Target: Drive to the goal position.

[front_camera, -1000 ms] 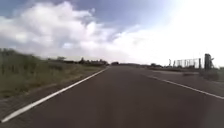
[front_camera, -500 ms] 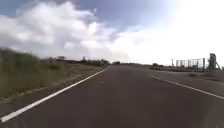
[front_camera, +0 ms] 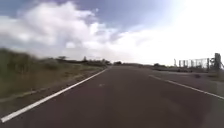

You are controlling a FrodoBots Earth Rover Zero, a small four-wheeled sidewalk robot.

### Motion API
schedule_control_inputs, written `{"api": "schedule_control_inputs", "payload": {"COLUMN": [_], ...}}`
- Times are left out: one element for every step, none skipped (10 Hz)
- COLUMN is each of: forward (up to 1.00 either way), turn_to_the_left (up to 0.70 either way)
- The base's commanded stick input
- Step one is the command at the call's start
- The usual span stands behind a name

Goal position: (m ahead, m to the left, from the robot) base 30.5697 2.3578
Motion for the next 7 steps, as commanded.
{"api": "schedule_control_inputs", "payload": {"forward": [1.0,1.0,1.0,1.0,1.0,1.0,1.0], "turn_to_the_left": [0.0,0.0,0.0,0.0,0.0,0.0,0.0]}}
